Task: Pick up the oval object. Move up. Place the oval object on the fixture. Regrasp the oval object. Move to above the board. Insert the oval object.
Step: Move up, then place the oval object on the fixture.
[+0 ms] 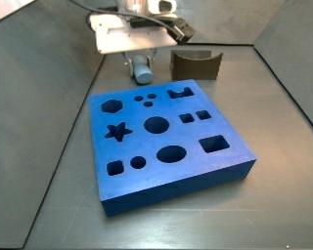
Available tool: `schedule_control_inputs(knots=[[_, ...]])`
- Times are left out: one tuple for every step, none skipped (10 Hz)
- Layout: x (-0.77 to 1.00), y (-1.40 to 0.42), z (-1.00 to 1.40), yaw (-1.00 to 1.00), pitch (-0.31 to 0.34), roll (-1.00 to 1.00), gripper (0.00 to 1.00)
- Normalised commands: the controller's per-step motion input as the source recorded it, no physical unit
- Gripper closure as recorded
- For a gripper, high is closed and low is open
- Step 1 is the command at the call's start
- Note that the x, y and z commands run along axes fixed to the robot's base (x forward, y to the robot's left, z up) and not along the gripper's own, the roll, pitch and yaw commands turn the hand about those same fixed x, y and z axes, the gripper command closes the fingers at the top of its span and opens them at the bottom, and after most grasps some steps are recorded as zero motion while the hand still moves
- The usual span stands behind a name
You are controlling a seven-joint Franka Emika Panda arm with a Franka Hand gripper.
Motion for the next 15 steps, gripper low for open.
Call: schedule_control_inputs(knots=[[-0.05,0.06,0.67,0.05,0.003,-0.01,1.00],[-0.04,0.03,0.53,0.05,0.000,-0.04,1.00],[-0.03,0.01,0.34,0.04,0.009,-0.07,1.00],[-0.03,0.01,0.25,0.04,0.017,-0.08,1.00],[0.00,0.00,1.00,0.00,0.000,0.00,1.00],[0.00,0.00,1.00,-0.01,0.002,-0.01,1.00],[-0.01,-0.01,1.00,0.00,0.021,-0.02,1.00],[-0.01,-0.01,1.00,0.01,0.030,-0.04,1.00],[-0.01,-0.01,1.00,0.02,0.032,-0.06,1.00],[-0.02,-0.01,1.00,0.03,0.030,-0.08,1.00],[-0.02,-0.01,1.00,0.03,0.027,-0.10,1.00],[-0.02,-0.01,1.00,0.03,0.023,-0.11,1.00],[-0.03,-0.01,1.00,0.02,0.025,-0.12,1.00],[-0.03,-0.01,0.96,0.00,0.024,-0.13,1.00],[-0.03,0.00,0.83,-0.01,0.027,-0.14,1.00]])
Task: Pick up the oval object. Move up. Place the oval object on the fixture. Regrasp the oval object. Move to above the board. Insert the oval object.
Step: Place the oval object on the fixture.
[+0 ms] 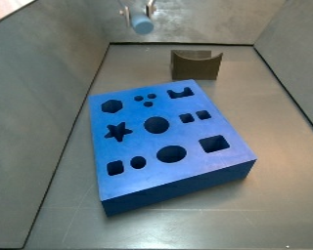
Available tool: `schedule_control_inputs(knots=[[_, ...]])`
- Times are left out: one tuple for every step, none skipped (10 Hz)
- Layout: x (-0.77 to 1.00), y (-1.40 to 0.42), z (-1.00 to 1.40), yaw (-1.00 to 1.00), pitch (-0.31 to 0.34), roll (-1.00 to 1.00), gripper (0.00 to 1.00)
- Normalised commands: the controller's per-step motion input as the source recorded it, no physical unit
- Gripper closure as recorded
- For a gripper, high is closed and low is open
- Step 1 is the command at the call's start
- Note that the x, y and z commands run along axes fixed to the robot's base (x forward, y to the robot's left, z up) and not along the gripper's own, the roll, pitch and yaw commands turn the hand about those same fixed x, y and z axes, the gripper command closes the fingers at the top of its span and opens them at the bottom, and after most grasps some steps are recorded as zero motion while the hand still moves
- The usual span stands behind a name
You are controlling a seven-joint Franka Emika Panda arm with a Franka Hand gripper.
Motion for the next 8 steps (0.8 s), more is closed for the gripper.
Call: schedule_control_inputs(knots=[[-0.02,0.00,0.65,-0.02,0.029,-0.15,1.00],[-0.01,0.00,0.51,-0.03,0.034,-0.16,1.00],[-0.01,0.00,0.41,-0.03,0.039,-0.17,1.00],[0.00,0.01,0.19,-0.04,0.047,-0.16,1.00],[1.00,-0.16,0.12,-1.00,-0.047,0.14,1.00],[1.00,-0.16,0.06,-1.00,-0.046,0.15,1.00],[1.00,-0.13,0.05,-0.82,-0.025,0.17,1.00],[1.00,-0.11,0.04,-0.50,0.005,0.17,1.00]])
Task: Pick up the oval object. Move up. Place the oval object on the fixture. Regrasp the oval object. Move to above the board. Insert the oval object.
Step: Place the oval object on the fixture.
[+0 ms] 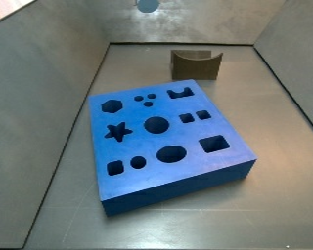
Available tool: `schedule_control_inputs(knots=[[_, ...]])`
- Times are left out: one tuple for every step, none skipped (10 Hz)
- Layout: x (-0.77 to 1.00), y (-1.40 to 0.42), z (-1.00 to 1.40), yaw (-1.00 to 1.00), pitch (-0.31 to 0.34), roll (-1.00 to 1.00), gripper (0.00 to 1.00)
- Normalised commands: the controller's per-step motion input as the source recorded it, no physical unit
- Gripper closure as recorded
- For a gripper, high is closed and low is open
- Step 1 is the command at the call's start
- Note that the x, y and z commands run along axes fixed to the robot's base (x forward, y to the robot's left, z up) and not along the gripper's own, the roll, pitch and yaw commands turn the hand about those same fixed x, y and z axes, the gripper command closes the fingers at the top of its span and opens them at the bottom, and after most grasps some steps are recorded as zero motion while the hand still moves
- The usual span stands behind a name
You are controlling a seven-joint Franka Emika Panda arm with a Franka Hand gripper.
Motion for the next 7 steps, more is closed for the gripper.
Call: schedule_control_inputs(knots=[[1.00,-0.11,0.04,-0.37,0.019,0.17,1.00],[1.00,-0.09,0.02,-0.20,0.043,0.15,1.00],[1.00,-0.07,0.02,-0.11,0.058,0.12,1.00],[1.00,-0.06,0.01,-0.05,0.074,0.11,1.00],[1.00,-0.05,0.00,-0.01,0.092,0.11,1.00],[1.00,-0.04,0.00,0.01,0.106,0.11,1.00],[1.00,-0.04,0.00,0.02,0.116,0.12,1.00]])
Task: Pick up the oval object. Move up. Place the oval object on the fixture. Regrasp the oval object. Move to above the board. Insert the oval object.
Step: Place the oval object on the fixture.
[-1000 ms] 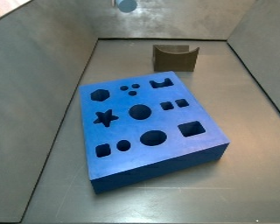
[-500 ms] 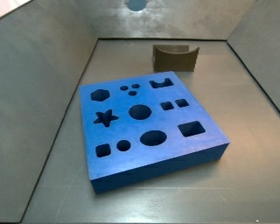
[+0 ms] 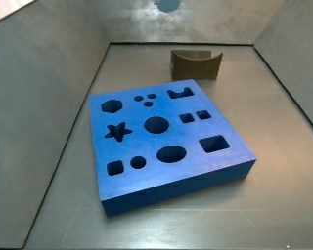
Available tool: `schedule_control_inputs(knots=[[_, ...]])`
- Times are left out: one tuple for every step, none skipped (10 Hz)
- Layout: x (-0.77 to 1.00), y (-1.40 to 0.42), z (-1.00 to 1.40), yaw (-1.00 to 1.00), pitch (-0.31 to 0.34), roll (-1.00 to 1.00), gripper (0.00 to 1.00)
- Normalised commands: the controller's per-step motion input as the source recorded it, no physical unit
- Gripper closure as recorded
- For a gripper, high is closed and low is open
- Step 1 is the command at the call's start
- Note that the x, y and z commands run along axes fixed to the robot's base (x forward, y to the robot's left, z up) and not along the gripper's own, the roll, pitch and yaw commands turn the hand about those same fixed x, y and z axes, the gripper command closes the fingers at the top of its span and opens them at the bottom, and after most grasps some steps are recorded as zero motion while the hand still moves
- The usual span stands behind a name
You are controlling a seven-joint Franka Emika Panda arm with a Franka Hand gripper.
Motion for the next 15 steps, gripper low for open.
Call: schedule_control_inputs(knots=[[1.00,-0.03,-0.01,0.03,0.131,0.13,1.00],[1.00,-0.03,-0.01,0.03,0.139,0.14,1.00],[1.00,-0.03,-0.01,0.04,0.145,0.14,1.00],[1.00,-0.02,-0.01,0.04,0.157,0.16,1.00],[1.00,0.41,-0.17,-0.01,0.117,-1.00,1.00],[1.00,0.43,-0.18,-0.01,0.119,-1.00,1.00],[0.93,0.28,-0.09,-0.04,0.118,-1.00,1.00],[0.81,0.16,-0.03,-0.05,0.133,-1.00,1.00],[0.73,0.12,-0.01,-0.06,0.140,-1.00,1.00],[0.57,0.09,-0.02,-0.07,0.145,-1.00,1.00],[0.45,0.07,-0.01,-0.08,0.148,-1.00,1.00],[0.29,0.06,0.00,-0.11,0.157,-1.00,1.00],[0.21,0.05,0.00,-0.12,0.161,-1.00,1.00],[0.07,0.05,0.00,-0.15,0.158,-0.99,1.00],[0.03,0.04,0.01,-0.16,0.101,-0.82,1.00]])
